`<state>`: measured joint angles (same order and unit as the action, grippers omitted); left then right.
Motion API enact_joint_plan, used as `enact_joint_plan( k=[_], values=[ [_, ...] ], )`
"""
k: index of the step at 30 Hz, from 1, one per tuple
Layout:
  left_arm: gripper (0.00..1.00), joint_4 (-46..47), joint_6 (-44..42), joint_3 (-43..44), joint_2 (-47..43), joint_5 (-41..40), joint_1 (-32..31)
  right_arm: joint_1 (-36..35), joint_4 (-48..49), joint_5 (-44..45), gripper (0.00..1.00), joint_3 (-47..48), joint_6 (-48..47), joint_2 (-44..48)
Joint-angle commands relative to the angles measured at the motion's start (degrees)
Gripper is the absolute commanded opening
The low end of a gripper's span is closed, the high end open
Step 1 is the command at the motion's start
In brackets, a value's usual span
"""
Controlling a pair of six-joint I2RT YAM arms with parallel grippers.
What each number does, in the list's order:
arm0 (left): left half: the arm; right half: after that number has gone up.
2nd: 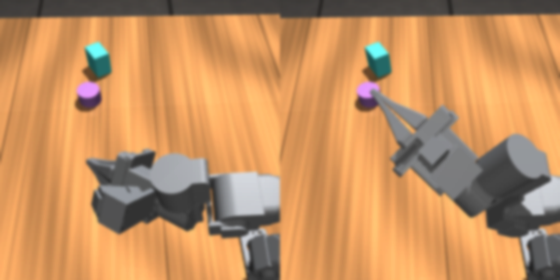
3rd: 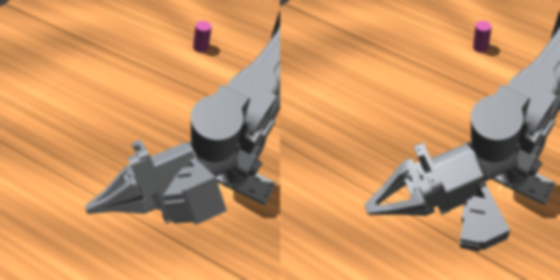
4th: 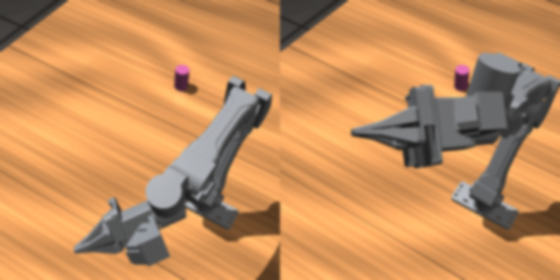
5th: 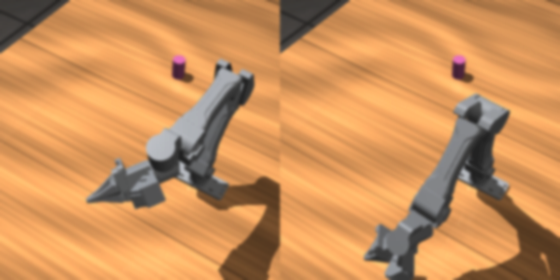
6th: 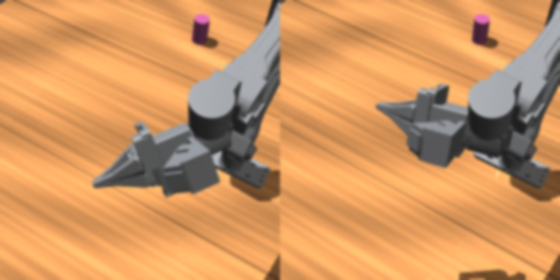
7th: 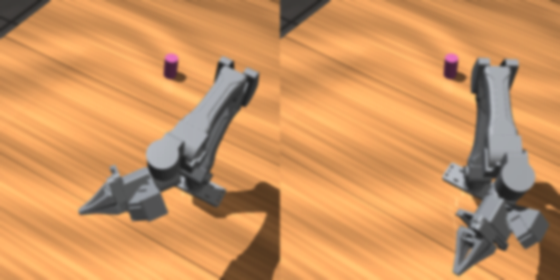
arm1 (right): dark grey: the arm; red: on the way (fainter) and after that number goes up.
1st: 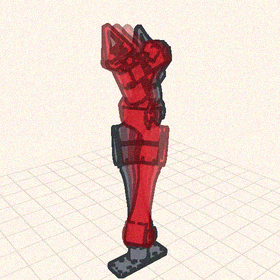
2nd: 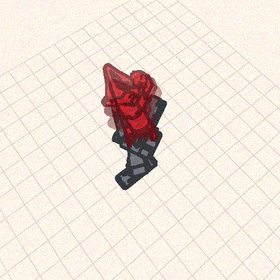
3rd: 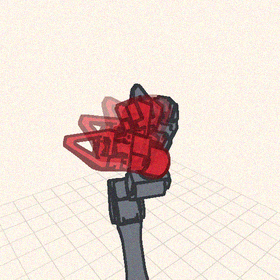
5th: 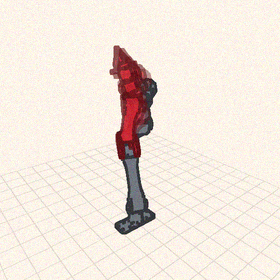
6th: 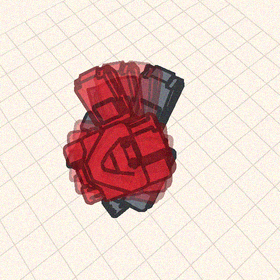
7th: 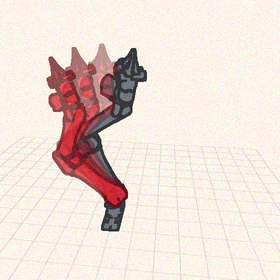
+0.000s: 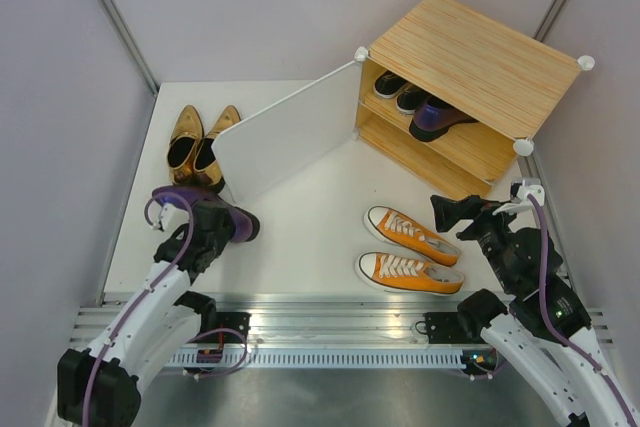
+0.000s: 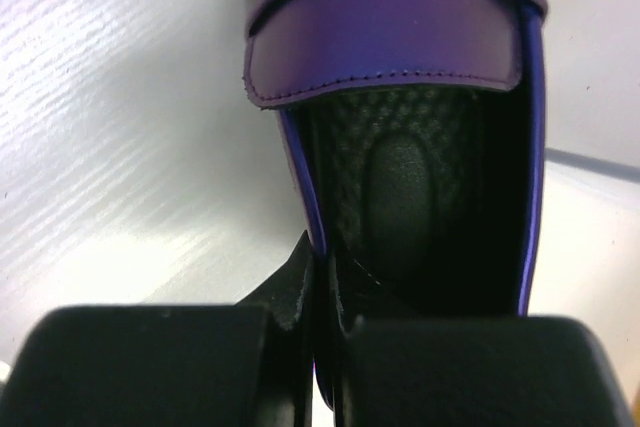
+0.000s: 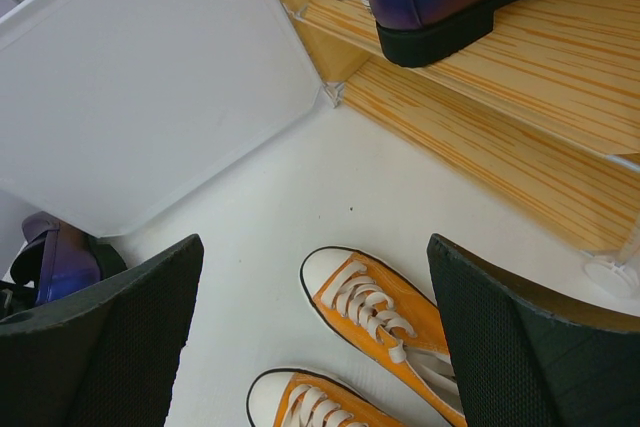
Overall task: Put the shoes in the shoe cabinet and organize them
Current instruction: Pick up the shoe from the center of the board, then place the shoe at the center of the board.
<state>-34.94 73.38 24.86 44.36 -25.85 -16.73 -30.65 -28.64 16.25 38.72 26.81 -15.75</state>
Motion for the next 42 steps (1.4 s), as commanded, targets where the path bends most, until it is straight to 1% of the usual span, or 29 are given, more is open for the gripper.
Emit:
enact_joint_plan(
  k=[1,6,10,18,24,29,31,32,33,34,35,37,38,40,42],
  values=[
    [0.02,-4.3,4.6,-1.0,-2.3,5.3,-1.0,-0.5,1.9,-0.7,0.96,-0.1,0.5,0.9],
    [0.02,-10.6,7.6,0.4,-8.2,0.8,-0.9,-0.6,1.8,-0.7,0.96,0.0,0.4,0.9],
    [0.02,-13.8,7.9,2.3,-11.8,-2.0,-1.0,-0.7,1.8,-0.6,0.96,0.0,0.4,0.8],
    [0.02,-18.6,5.5,11.7,-13.1,-7.1,-0.9,-0.8,1.7,-0.3,0.96,0.1,0.3,0.9],
    [0.02,-19.4,1.0,20.4,-12.6,-12.6,-0.9,-0.9,1.7,0.0,0.96,0.3,0.3,0.8],
    [0.02,-19.0,-5.4,29.8,-10.4,-14.1,-1.0,-0.9,1.6,0.3,0.96,0.5,0.1,0.6],
    [0.02,-17.5,-8.6,32.2,-9.3,-14.2,-1.1,-0.8,1.5,0.5,0.96,0.6,0.2,0.7],
    [0.02,-16.9,-9.9,34.8,-8.6,-13.9,-1.0,-0.9,1.5,0.6,0.96,0.6,0.2,0.7],
    [0.02,-15.9,-11.8,36.1,-8.0,-12.7,-1.0,-0.9,1.5,0.7,0.96,0.7,0.1,0.5],
    [0.02,-14.0,-15.6,37.6,-6.1,-11.7,-1.0,-0.9,1.5,0.9,0.96,0.7,0.2,0.4],
    [0.02,-13.1,-18.1,41.0,-5.1,-10.6,-1.0,-0.9,1.5,0.9,0.96,0.9,0.1,0.4],
    [0.02,-12.7,-24.0,45.0,-2.7,-8.9,-1.0,-1.0,1.2,1.2,0.96,1.3,0.0,0.2],
    [0.02,-12.7,-25.6,48.7,-0.9,-8.6,-1.0,-0.9,1.0,1.5,0.96,1.5,-0.1,0.1],
    [0.02,-12.6,-29.8,51.9,0.9,-7.6,-1.0,-0.9,0.6,1.9,0.96,1.9,-0.4,0.3],
    [0.02,-12.5,-32.2,56.1,2.9,-6.1,-1.0,-0.9,0.3,2.6,0.96,2.3,-0.5,0.3]
  ],
)
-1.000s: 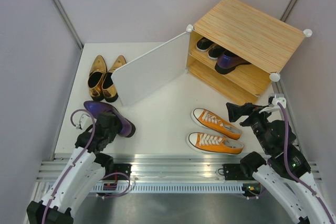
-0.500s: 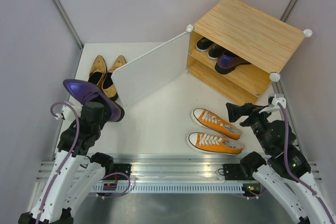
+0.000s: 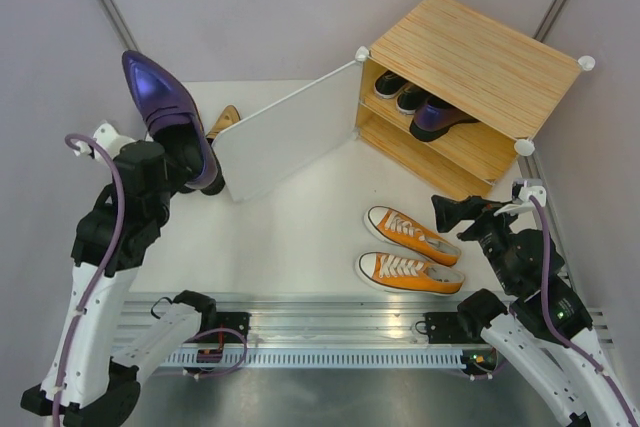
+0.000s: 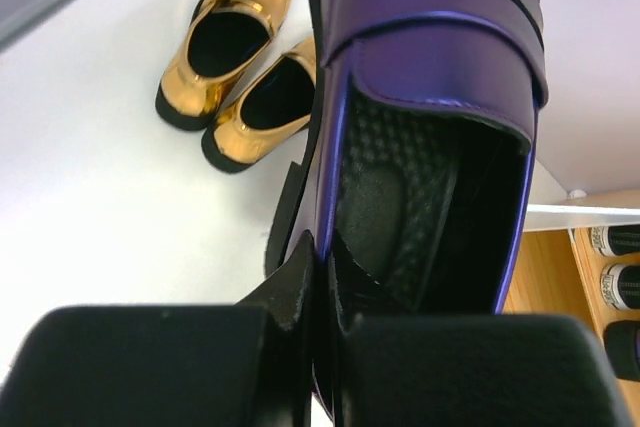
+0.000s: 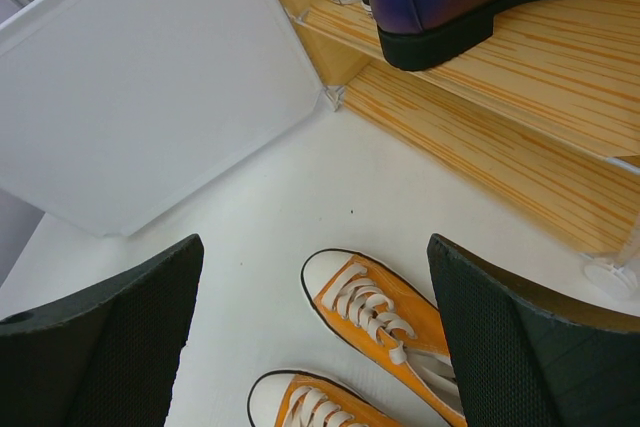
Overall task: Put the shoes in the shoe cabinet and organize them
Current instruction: Place the shoe at the center of the board.
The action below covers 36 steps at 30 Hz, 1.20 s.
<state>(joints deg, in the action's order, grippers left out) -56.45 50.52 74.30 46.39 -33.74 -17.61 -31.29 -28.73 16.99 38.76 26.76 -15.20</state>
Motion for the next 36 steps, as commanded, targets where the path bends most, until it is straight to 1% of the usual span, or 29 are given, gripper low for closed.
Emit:
enact_joint_plan(
  k=[1,6,10,14,17,20,23,24,26,28,29,30,32,36],
  values=[
    [0.02,9.1,-11.1,7.9,1.3,2.7,-0.2,-0.3,0.3,1.9,0.96,2.5,-0.7,-0.6],
    [0.02,9.2,-16.2,15.9,5.9,10.4,-0.2,-0.3,0.0,2.8,0.96,3.2,-0.7,-1.6],
    [0.02,9.2,-20.1,19.7,7.3,12.3,-0.2,-0.3,-0.2,3.7,0.96,3.3,-0.6,-2.1],
    [0.02,9.1,-21.6,23.2,7.7,12.0,-0.2,-0.3,-0.4,4.3,0.96,3.8,-0.2,-2.5],
    [0.02,8.7,-22.7,26.3,8.6,13.3,-0.2,-0.3,0.0,3.8,0.96,4.0,0.3,-3.4],
    [0.02,8.0,-23.1,30.0,9.9,16.9,-0.2,-0.3,0.6,2.3,0.95,3.9,0.9,-4.8],
    [0.02,7.3,-23.9,33.3,11.4,23.9,-0.2,-0.3,1.2,2.1,0.95,3.8,1.2,-5.8],
    [0.02,7.2,-24.2,33.7,11.6,27.8,-0.2,-0.3,1.4,2.2,0.95,3.9,1.2,-6.0],
    [0.02,7.3,-24.9,34.6,12.1,31.9,-0.2,-0.3,1.6,2.3,0.95,4.4,0.7,-6.6],
    [0.02,7.1,-25.4,34.9,12.6,37.7,-0.2,-0.3,1.6,2.9,0.95,4.9,0.2,-7.1],
    [0.02,7.1,-25.6,34.9,12.8,40.0,-0.2,-0.4,1.6,3.1,0.95,5.5,0.0,-7.3],
    [0.02,7.2,-25.6,34.6,13.2,44.7,-0.3,-0.3,1.5,3.4,0.95,5.9,0.0,-7.5],
    [0.02,7.4,-26.2,33.7,13.6,50.8,-0.2,-0.3,1.4,3.9,0.95,7.2,-0.5,-7.5],
    [0.02,8.2,-27.9,29.8,13.5,58.2,-0.9,-0.3,-0.1,5.6,0.95,9.4,-1.2,-7.1]
  ],
)
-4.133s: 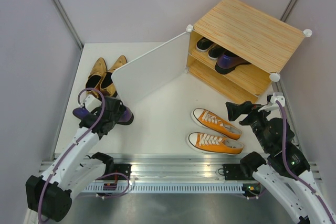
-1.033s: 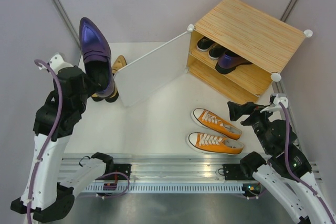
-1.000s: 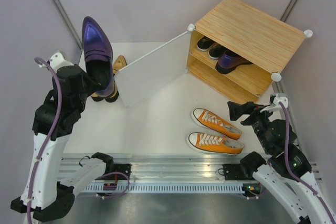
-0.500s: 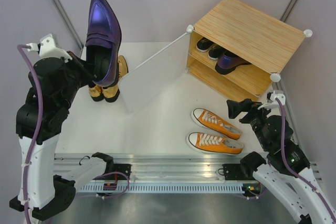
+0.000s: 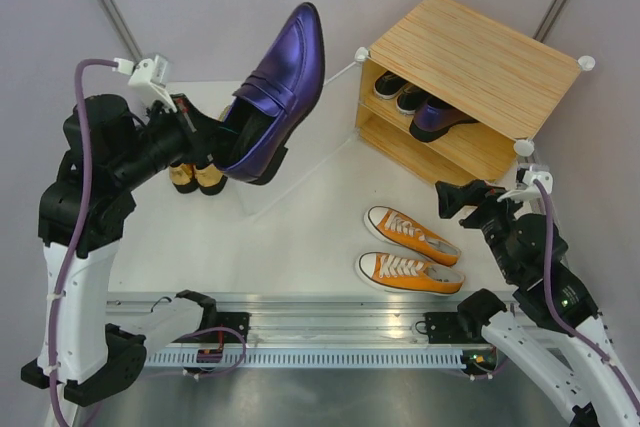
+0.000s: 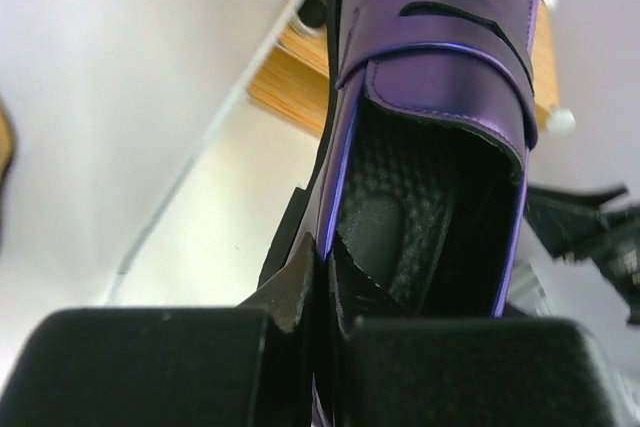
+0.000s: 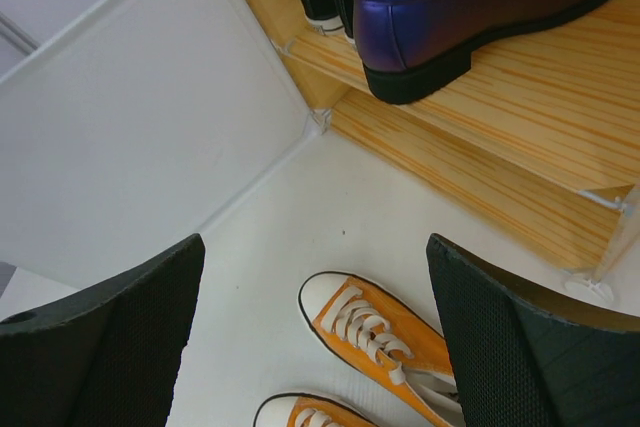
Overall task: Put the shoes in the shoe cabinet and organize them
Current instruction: Place the shoe at the center of the board.
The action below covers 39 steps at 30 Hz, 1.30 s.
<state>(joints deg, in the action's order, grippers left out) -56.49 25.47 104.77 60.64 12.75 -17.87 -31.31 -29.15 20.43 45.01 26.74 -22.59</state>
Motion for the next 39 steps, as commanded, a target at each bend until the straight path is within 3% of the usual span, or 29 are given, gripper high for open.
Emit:
enact_joint_plan(
  k=[1,5,8,12,22,36,39],
  values=[
    [0.02,8.2,-3.3,-2.6,-0.6,13.1,-0.9,-0.3,0.1,2.9,0.95,3.8,-1.4,0.3],
    [0.02,8.3,-4.7,-8.2,-0.4,12.6,-6.5,-0.2,-1.3,4.5,0.95,4.7,-2.0,1.1],
    [0.02,8.2,-6.0,-12.0,0.7,-0.1,-17.3,-0.2,-2.1,5.6,0.95,4.9,-2.0,1.8],
    [0.02,8.3,-2.8,-17.0,3.2,-5.3,-25.8,-0.2,-3.6,6.5,0.95,4.6,-2.0,3.2],
    [0.02,14.1,5.9,-35.8,1.3,-11.5,-26.6,-0.2,-5.4,7.8,0.96,2.1,-2.4,4.9],
    [0.02,24.8,7.0,-50.1,7.3,-18.1,-26.9,-0.2,-4.4,8.3,0.96,-0.5,-2.9,4.7],
    [0.07,24.8,8.4,-51.2,7.8,-19.3,-26.8,-0.2,-4.3,8.5,0.96,-0.4,-3.0,4.7]
  ],
)
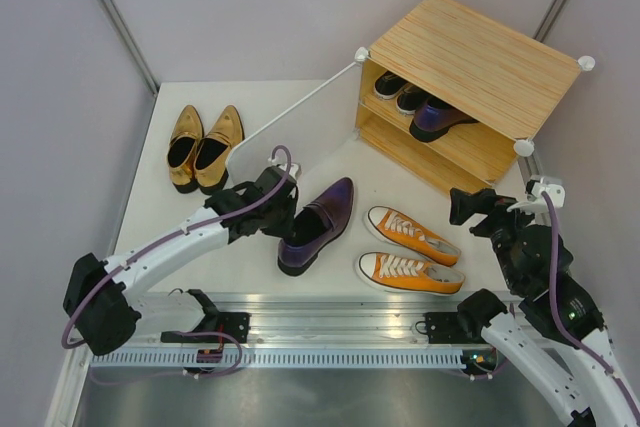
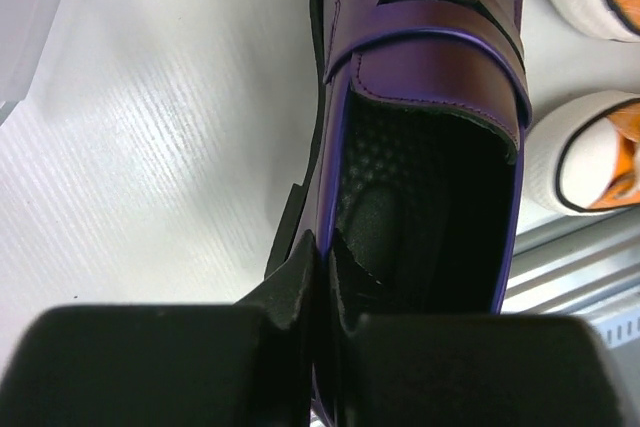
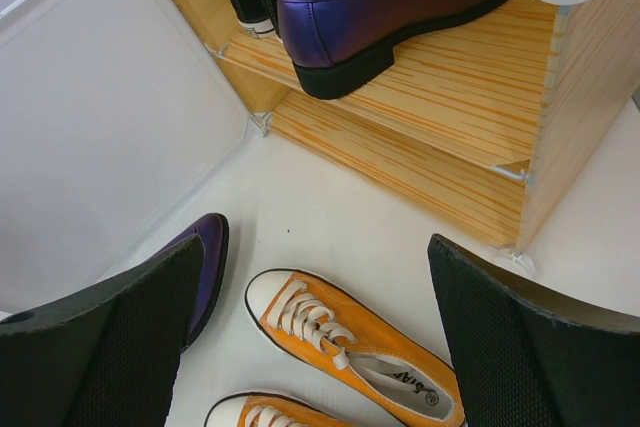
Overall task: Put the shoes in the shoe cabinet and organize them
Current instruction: Place the shoe at the center of the board, then adjust the shoe at the center of the board.
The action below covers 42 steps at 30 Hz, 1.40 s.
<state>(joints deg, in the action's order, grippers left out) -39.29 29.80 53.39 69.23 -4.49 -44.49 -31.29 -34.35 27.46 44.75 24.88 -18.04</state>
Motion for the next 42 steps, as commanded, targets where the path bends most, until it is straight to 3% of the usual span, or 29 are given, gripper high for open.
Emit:
enact_joint_plan(
  k=[1,9,13,19,24,27,37,42],
  values=[
    [0.14,7.6,4.3,0.1,-0.7,-2.2,-0.2,-0.3,0.9,1.4,0.96,-0.1,-1.2,0.3],
    [0.37,5.8,6.6,-1.4,0.6,-3.4,-0.1,-0.3,1.1,1.5,0.96,-0.6,-1.2,1.5],
    [0.58,4.6,7.7,-2.7,0.6,-3.7,-0.2,-0.4,1.1,1.4,0.96,-0.8,-1.3,2.0],
    [0.75,1.6,8.3,-2.9,-3.8,-2.9,-1.4,-0.3,1.5,0.8,0.97,-0.8,-1.2,2.0],
    [0.89,-0.4,8.8,-2.9,-7.7,-1.9,-4.9,-0.4,1.7,0.8,0.97,-1.1,-1.2,2.2],
    [1.00,-0.5,10.2,-3.1,-7.2,-6.3,-10.6,-0.3,1.7,0.7,0.97,-1.2,-1.2,2.5],
    [1.00,-6.8,15.6,-1.1,5.4,-19.1,-22.5,-0.3,1.8,0.4,0.98,-1.3,-1.4,2.7],
    [1.00,-9.1,18.4,-0.2,4.9,-22.4,-25.4,-0.4,2.0,0.2,0.98,-1.4,-1.6,2.2]
  ],
)
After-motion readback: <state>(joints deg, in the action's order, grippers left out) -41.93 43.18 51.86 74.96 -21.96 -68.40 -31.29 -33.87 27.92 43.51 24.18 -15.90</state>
